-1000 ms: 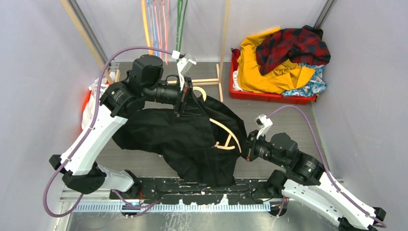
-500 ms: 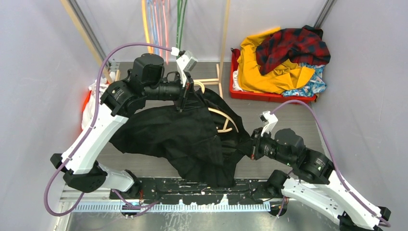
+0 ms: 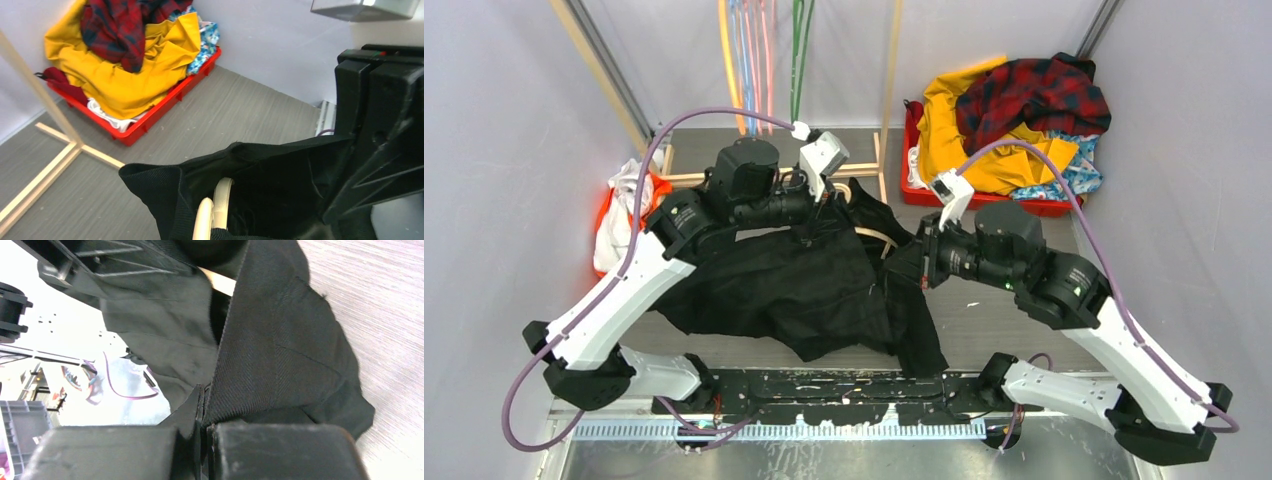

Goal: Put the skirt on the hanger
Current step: Hang the skirt on the hanger.

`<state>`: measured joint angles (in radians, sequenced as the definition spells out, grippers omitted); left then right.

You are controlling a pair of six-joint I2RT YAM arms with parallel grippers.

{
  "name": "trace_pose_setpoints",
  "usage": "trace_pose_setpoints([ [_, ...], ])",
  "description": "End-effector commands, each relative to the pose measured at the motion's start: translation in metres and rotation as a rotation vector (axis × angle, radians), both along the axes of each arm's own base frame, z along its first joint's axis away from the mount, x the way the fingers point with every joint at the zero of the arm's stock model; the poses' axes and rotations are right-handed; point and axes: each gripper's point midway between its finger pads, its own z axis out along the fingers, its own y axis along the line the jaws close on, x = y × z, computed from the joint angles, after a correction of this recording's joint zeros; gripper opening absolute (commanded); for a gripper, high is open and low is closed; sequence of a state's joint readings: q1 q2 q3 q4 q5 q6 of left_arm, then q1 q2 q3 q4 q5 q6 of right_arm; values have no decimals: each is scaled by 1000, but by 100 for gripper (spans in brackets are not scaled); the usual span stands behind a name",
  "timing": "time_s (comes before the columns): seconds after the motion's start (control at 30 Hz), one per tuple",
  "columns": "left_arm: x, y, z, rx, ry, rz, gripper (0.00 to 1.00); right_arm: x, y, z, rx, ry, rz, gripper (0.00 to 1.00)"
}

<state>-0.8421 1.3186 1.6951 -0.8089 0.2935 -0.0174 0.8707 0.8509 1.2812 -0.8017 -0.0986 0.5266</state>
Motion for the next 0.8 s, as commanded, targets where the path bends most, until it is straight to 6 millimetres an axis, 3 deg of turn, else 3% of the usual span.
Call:
trace_pose_setpoints([
  [0.0, 19, 17, 52, -123, -226, 115, 0, -12, 25, 65, 142, -89, 140, 2],
  [0.17, 25, 32, 94, -282, -374, 209, 0, -24, 46, 84, 157, -95, 236, 2],
  [0.3, 24, 40, 123, -383, -449, 242, 0, -35, 74, 74, 120, -79, 304, 2],
  [0.4, 23, 44, 130, -441, -481, 257, 0, -46, 95, 69, 102, -82, 346, 2],
  [0.53, 17, 58, 142, -535, -524, 295, 0, -58, 121, 49, 43, -82, 371, 2],
  [0.77, 5, 80, 157, -648, -567, 338, 0, -98, 159, 11, -89, -140, 431, 2],
])
